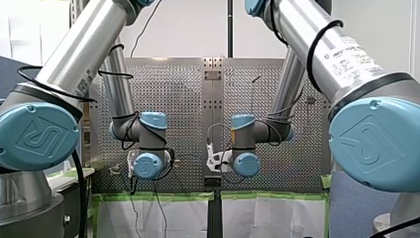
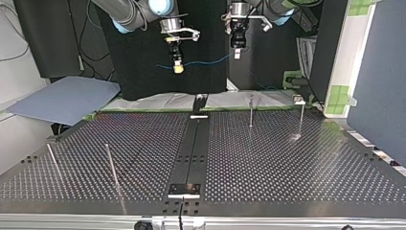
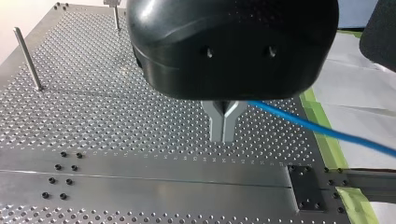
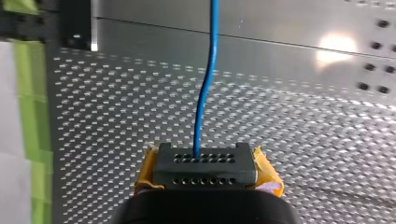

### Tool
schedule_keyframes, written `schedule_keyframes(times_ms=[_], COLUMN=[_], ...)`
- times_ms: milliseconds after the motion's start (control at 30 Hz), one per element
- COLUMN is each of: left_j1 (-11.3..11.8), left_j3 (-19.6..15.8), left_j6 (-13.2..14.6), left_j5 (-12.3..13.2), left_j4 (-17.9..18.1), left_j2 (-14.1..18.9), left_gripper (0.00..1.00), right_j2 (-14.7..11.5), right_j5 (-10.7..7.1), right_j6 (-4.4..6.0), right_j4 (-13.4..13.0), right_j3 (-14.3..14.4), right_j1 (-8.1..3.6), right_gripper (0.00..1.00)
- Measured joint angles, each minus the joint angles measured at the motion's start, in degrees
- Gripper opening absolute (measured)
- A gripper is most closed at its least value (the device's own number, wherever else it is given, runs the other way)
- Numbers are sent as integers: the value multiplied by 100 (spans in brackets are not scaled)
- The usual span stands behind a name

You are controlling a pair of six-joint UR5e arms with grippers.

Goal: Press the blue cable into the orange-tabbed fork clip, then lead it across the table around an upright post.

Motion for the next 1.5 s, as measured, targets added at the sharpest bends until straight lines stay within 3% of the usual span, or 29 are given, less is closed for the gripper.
schedule_keyframes(times_ms=[300, 533, 733, 1067, 1200, 1300, 1500], left_j1=[-2, -2, -2, 7, 113, 151, 244], left_j3=[0, 0, 0, 8, 118, 237, 523], left_j6=[0, 0, 0, 9, 90, 37, -224], left_j5=[0, 0, 0, 9, 118, 221, 313], left_j4=[0, 0, 0, -3, -7, -93, -168], left_j2=[-2, -2, -2, -12, -120, -240, -479], left_gripper=[0, 0, 0, 0, 0, 0, 0], right_j2=[149, 477, 721, 776, 704, 586, 311], right_j5=[50, 377, 584, 615, 612, 611, 413], right_j6=[44, 110, 113, 113, 87, 162, 412], right_j4=[50, 316, 349, 353, 426, 543, 634], right_j3=[-48, -376, -627, -692, -767, -884, -1036], right_j1=[17, 32, 34, 33, -12, 41, 93], right_gripper=[0, 0, 0, 0, 0, 0, 0])
